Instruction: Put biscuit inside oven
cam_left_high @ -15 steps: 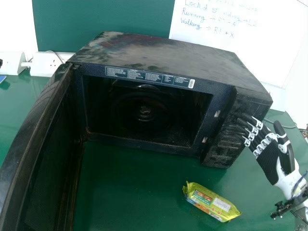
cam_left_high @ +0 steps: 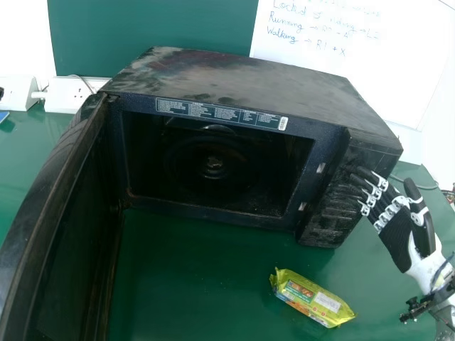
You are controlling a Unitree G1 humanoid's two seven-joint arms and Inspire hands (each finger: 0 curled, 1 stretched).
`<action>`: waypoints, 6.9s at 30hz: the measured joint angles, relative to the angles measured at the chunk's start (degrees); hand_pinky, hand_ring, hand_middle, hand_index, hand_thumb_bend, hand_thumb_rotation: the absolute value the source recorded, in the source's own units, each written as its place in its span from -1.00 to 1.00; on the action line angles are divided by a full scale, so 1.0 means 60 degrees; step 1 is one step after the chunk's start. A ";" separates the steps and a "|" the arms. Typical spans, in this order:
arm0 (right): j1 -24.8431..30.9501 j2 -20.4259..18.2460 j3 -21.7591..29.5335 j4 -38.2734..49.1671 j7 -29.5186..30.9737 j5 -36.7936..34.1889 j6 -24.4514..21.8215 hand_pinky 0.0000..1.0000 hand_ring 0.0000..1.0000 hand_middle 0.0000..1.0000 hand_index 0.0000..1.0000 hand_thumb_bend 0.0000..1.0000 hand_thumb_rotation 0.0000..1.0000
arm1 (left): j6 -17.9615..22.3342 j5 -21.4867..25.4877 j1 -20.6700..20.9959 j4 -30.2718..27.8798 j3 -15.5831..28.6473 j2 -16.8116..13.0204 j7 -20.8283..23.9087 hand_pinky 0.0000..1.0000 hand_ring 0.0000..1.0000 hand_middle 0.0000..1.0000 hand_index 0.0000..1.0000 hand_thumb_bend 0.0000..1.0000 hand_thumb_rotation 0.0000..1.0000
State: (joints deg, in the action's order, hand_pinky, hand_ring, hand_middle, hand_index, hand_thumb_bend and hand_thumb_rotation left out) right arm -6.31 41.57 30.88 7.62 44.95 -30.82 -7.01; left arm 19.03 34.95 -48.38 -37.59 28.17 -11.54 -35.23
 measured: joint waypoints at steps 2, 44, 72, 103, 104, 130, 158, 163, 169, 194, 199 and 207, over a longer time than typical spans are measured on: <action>0.0107 0.0010 -0.0002 0.0072 0.0010 0.0370 0.0363 1.00 1.00 1.00 1.00 0.88 1.00 | 0.0000 0.0000 -0.0026 -0.0003 0.0000 -0.0001 0.0001 0.94 0.86 0.87 0.83 0.93 1.00; 0.1550 0.2010 -0.0301 0.1966 -0.0509 0.7006 0.5212 1.00 1.00 1.00 1.00 0.84 1.00 | 0.0017 -0.0012 -0.0116 -0.0122 -0.0003 0.0039 0.0110 0.65 0.63 0.75 0.69 1.00 0.68; 0.1197 0.3205 -0.2410 0.3691 0.0653 0.9818 0.2715 1.00 1.00 1.00 1.00 0.94 1.00 | -0.0188 0.0220 -0.0157 -0.0141 0.0007 -0.0077 0.0098 0.99 0.83 0.90 0.89 1.00 1.00; 0.1607 0.3200 -0.3144 0.2929 0.0370 1.1198 0.2506 1.00 1.00 1.00 1.00 0.96 1.00 | -0.0217 0.0208 -0.0292 -0.0353 0.0229 -0.0070 0.0105 0.94 0.80 0.86 0.84 1.00 1.00; 0.1608 0.3200 -0.3175 0.2848 0.0297 1.1229 0.2508 1.00 1.00 1.00 1.00 0.96 1.00 | -0.0206 0.0208 -0.0291 -0.0353 0.0257 -0.0066 0.0105 0.96 0.81 0.87 0.85 1.00 1.00; 0.1475 0.2478 -0.4417 0.1968 -0.1292 1.2333 0.2373 1.00 1.00 1.00 1.00 0.94 1.00 | -0.0180 0.0283 -0.0310 -0.0394 0.0282 0.0011 0.0056 1.00 0.81 0.90 0.90 1.00 1.00; 0.1370 0.1996 -0.5163 0.1207 -0.2933 1.2689 0.2318 1.00 1.00 1.00 1.00 0.88 1.00 | -0.0171 0.0387 -0.0481 -0.0618 0.0289 0.0055 0.0040 0.95 0.79 0.87 0.87 1.00 1.00; 0.1387 0.1859 -0.5277 0.1219 -0.3100 1.2892 0.2166 1.00 1.00 1.00 1.00 0.80 0.89 | -0.0106 0.0381 -0.0435 -0.0538 0.0291 0.0094 0.0087 0.98 0.80 0.88 0.88 1.00 1.00; 0.1497 0.1782 -0.5362 0.1367 -0.3178 1.3258 0.1993 1.00 1.00 1.00 1.00 0.78 0.69 | -0.0100 0.0385 -0.0449 -0.0542 0.0342 0.0094 0.0142 1.00 0.82 0.90 0.89 1.00 1.00; 0.1510 0.1808 -0.5282 0.1485 -0.3198 1.3088 0.1974 -0.58 -0.60 -0.06 -0.03 0.01 -1.00 | -0.0948 0.0959 -0.0379 -0.1586 -0.0011 0.0789 0.2108 0.97 0.80 0.89 0.90 1.00 1.00; 0.1464 0.1808 -0.5282 0.1461 -0.3192 1.3037 0.1971 -0.62 -0.59 -0.04 -0.03 0.01 -1.00 | -0.1162 0.1033 -0.0435 -0.1715 -0.0059 0.0793 0.2328 0.97 0.81 0.90 0.91 1.00 1.00; 0.1427 0.1796 -0.5282 0.1367 -0.3269 1.2904 0.1989 -0.66 -0.65 -0.04 -0.03 0.01 -1.00 | -0.1417 0.1054 -0.0566 -0.1966 -0.0071 0.0797 0.2491 0.98 0.81 0.90 0.91 1.00 0.99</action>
State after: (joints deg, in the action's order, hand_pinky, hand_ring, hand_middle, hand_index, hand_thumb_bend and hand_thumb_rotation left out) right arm 2.25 52.35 -0.81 15.82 25.34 46.60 4.92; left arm 10.53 41.28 -51.77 -49.39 27.75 -6.75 -20.29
